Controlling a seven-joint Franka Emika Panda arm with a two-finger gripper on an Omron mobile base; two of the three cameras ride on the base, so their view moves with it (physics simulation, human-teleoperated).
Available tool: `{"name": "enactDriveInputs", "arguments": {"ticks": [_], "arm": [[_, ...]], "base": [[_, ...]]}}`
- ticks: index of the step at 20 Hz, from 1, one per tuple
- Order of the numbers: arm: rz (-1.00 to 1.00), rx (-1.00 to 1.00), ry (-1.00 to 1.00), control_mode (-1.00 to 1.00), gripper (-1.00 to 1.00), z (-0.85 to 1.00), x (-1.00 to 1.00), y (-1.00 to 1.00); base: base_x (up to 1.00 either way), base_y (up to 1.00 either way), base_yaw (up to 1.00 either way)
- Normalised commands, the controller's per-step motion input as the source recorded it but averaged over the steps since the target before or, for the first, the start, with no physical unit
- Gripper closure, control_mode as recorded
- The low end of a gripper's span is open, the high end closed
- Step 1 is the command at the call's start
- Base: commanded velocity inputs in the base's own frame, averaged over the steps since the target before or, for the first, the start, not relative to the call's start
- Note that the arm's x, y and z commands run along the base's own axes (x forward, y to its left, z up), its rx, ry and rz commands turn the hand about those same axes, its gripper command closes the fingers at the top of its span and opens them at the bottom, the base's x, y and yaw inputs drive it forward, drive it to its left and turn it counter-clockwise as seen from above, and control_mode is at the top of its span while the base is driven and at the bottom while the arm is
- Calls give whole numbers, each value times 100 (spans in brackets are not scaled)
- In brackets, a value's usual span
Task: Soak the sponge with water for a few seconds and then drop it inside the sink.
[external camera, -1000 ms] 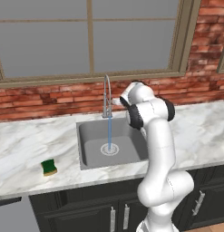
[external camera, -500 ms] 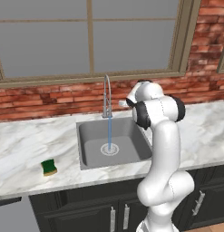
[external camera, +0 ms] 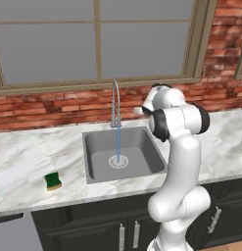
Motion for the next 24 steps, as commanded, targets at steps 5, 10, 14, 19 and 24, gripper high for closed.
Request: {"name": "enactDriveInputs", "arguments": {"ticks": [5,10,14,19,24], "arm": [[0,0,10,-100,-100,21,-40,-18],[0,0,18,-100,-100,30,-40,-24],[0,-7,27,-100,-100,41,-18,-19],[-6,-4,23,-100,-100,44,-7,-22],[-8,-3,15,-100,-100,43,-13,-16]], "base": [[0,0,0],[0,0,0],[0,0,0],[0,0,0],[0,0,0]]}}
